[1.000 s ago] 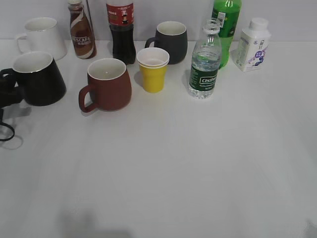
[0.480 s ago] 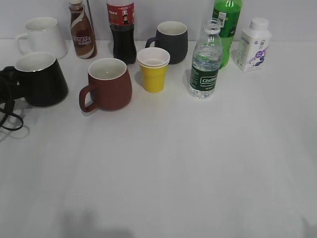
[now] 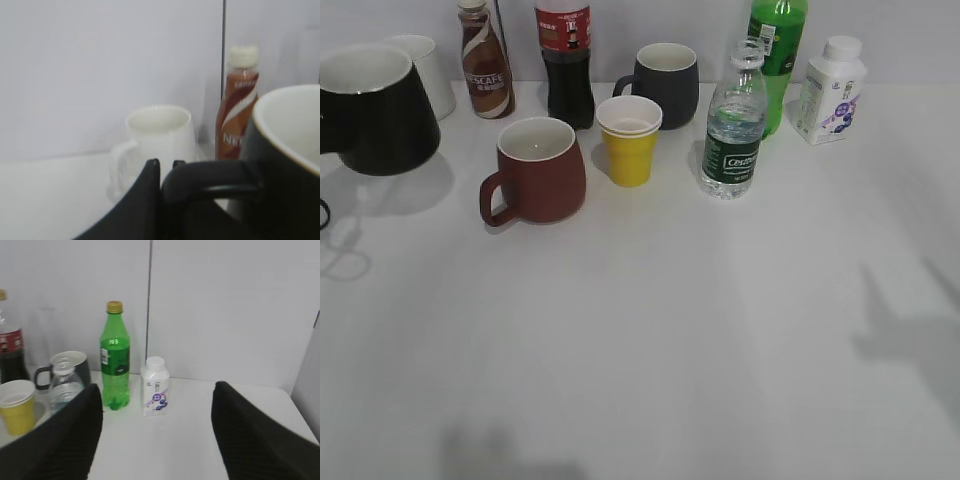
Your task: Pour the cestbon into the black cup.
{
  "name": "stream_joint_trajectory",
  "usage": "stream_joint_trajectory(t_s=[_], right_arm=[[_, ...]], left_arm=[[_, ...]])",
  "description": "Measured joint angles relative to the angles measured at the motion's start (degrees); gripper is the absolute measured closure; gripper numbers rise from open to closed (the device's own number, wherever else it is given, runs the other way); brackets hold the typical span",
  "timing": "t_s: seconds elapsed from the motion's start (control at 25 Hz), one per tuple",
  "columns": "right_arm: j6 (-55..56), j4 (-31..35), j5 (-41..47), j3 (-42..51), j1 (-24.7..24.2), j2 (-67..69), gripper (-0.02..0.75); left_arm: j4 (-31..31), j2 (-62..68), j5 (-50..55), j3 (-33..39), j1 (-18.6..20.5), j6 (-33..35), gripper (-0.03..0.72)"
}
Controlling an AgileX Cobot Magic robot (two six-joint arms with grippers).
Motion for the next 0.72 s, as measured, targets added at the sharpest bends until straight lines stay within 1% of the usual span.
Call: stream_joint_trajectory(t_s=[0.12, 0.2, 0.32, 0.4, 0.44, 0.52, 0.64, 0.72], right_arm=[[-0.8, 1.6, -8.1, 0.0, 0.5, 11.7, 0.234], [-0.9, 2.2, -13.7, 0.1, 2.3, 18.6, 0.237], [-0.6, 2.0, -24.1, 0.4, 8.9, 28.4, 0.237], [1.0, 1.4, -32.6, 1.0, 14.6, 34.2, 0.238], [1.9, 0.7, -35.3, 1.3, 17.2, 37.1, 0.238], [3.7, -0.4, -39.1, 1.9, 20.9, 44.8, 0.238], [7.5, -2.0, -45.1, 2.2, 23.4, 56.0, 0.224], [12.0, -4.4, -49.9, 2.2, 23.6, 62.1, 0.17]], left_arm=[[0.5, -3.5, 1.7, 0.2, 0.0, -0.1, 0.652], [1.0, -5.6, 3.3, 0.3, 0.0, -0.1, 0.652], [1.8, -8.2, 5.0, 0.5, 0.0, -0.1, 0.652], [2.0, -9.5, 6.0, 0.5, 0.0, -0.1, 0.653], [2.0, -10.2, 6.4, 0.5, 0.0, -0.1, 0.652], [2.1, -11.2, 6.7, 0.6, 0.0, -0.1, 0.652], [2.6, -12.6, 6.9, 1.1, 0.0, -0.1, 0.652], [2.9, -13.6, 7.3, 1.9, 0.0, -0.1, 0.652]])
